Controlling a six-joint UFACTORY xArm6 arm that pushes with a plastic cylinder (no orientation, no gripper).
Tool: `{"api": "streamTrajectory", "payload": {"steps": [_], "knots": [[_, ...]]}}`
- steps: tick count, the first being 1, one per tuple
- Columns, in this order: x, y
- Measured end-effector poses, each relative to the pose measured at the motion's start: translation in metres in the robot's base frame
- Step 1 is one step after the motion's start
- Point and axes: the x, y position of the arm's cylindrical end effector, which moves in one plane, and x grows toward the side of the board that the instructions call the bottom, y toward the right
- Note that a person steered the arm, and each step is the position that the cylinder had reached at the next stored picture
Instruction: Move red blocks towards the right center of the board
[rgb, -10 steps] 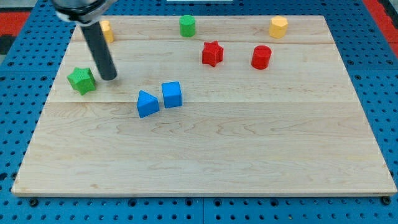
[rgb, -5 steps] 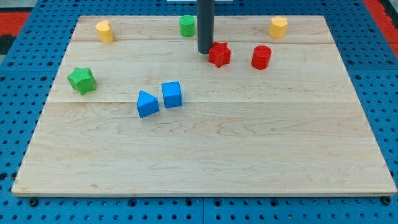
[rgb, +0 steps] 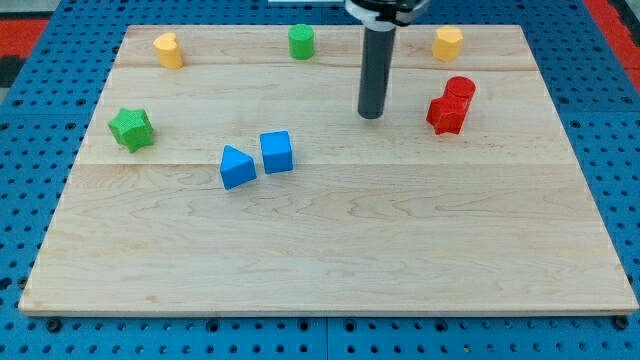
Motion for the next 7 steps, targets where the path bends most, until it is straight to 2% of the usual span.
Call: {"api": "streamTrajectory", "payload": {"steps": [2,3,4,6,7], "knots": [[0.001,0.084],[0.022,0.069],[0.072,0.096],[0.084,0.261],[0.075,0.29]]}}
